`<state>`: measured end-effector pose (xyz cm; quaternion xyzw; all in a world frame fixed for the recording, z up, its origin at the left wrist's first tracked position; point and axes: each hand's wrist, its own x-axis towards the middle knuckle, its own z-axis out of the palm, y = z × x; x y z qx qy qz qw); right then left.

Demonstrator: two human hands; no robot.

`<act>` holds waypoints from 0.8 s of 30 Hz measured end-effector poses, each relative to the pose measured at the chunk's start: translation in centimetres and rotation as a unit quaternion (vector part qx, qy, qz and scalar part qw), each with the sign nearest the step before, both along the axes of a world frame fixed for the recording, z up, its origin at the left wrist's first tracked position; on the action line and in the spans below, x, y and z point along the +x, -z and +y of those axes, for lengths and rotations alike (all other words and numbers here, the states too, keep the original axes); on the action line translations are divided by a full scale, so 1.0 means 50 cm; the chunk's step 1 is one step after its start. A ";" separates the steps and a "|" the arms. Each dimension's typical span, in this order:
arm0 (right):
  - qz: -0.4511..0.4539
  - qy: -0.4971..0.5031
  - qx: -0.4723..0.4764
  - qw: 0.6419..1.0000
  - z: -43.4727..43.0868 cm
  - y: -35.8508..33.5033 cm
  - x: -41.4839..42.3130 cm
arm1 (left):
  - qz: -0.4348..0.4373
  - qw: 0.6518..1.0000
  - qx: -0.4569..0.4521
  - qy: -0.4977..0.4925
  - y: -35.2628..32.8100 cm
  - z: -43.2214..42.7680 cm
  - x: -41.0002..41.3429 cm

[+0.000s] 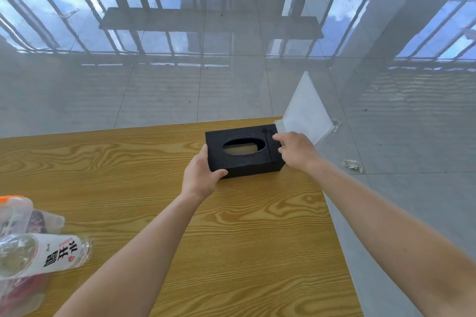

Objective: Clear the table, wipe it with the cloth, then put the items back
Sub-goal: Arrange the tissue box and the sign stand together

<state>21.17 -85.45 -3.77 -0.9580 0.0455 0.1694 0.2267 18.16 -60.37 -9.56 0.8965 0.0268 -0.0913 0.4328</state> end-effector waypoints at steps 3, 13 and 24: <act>-0.008 0.015 -0.006 1.000 -0.009 0.004 0.012 | 0.002 1.000 -0.003 -0.005 -0.004 -0.003 -0.001; -0.008 0.047 0.048 0.998 -0.022 0.001 0.021 | -0.011 1.000 0.001 0.003 -0.002 -0.003 0.009; 0.000 0.090 0.100 0.991 -0.030 0.005 0.028 | -0.016 1.000 0.003 0.013 0.015 0.009 0.018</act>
